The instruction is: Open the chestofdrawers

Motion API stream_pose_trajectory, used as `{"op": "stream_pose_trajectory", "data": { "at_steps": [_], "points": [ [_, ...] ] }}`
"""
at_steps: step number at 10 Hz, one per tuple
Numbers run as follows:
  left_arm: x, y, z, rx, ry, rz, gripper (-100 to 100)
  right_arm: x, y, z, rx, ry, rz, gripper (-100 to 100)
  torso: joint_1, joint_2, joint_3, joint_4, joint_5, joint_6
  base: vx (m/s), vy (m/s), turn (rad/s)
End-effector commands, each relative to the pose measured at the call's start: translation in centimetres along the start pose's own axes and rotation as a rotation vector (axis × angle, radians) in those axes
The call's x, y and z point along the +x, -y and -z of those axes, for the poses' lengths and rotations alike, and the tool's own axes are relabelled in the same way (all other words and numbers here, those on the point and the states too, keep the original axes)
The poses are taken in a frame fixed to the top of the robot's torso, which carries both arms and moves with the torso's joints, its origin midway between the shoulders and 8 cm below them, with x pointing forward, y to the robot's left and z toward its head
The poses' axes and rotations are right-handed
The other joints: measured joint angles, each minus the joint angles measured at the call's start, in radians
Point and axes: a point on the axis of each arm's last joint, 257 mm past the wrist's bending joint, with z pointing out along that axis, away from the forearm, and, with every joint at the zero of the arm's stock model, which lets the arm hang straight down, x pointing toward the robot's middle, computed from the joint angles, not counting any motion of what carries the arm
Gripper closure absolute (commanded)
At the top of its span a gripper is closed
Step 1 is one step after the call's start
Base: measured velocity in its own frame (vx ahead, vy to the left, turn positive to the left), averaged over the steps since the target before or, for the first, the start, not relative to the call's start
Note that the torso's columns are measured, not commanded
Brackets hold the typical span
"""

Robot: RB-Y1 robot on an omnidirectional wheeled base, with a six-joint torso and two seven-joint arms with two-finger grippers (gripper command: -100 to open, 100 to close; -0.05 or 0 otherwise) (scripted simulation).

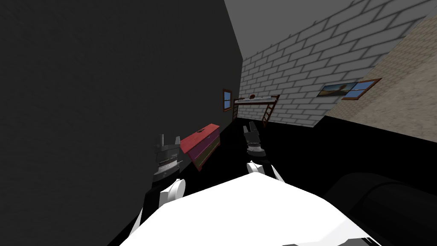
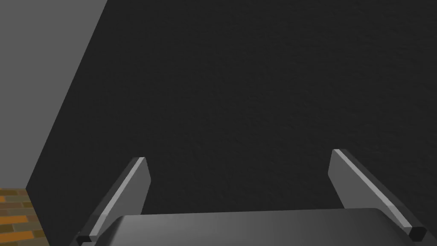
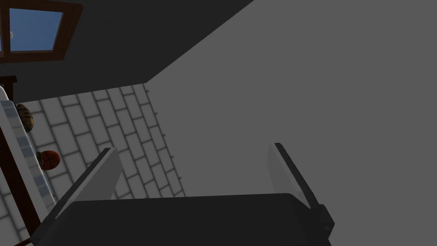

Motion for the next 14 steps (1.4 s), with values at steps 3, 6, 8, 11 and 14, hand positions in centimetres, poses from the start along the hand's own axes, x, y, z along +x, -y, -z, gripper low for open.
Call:
{"op": "stream_pose_trajectory", "data": {
  "at_steps": [3,6,8,11,14],
  "points": [
    [0.0,0.0,0.0,0.0,0.0,0.0,0,0.0,0.0,0.0,0.0,0.0,0.0,0,0.0,0.175,-0.351,0.176,0.0,0.0,0.0,0.0,0.0],
    [0.0,0.0,0.0,0.0,0.0,0.0,0,0.0,0.0,0.0,0.0,0.0,0.0,0,0.0,0.396,-0.792,0.396,0.0,0.0,0.0,0.0,0.0],
    [0.0,0.0,0.0,0.0,0.0,0.0,0,0.0,0.0,0.0,0.0,0.0,0.0,0,0.0,0.544,-1.087,0.544,0.0,0.0,0.0,0.0,0.0],
    [0.1,-1.3,0.5,-0.021,-0.041,-0.012,-100,0.0,0.0,0.0,0.0,0.0,0.0,0,0.0,0.723,-1.452,0.724,0.0,0.0,0.04,-0.015,0.013],
    [-0.3,-3.1,1.4,-0.05,-0.064,-0.014,-100,0.0,0.0,0.0,0.0,0.0,0.0,0,-0.001,0.736,-1.477,0.737,0.0,0.0,0.105,-0.059,0.025]
  ]
}}
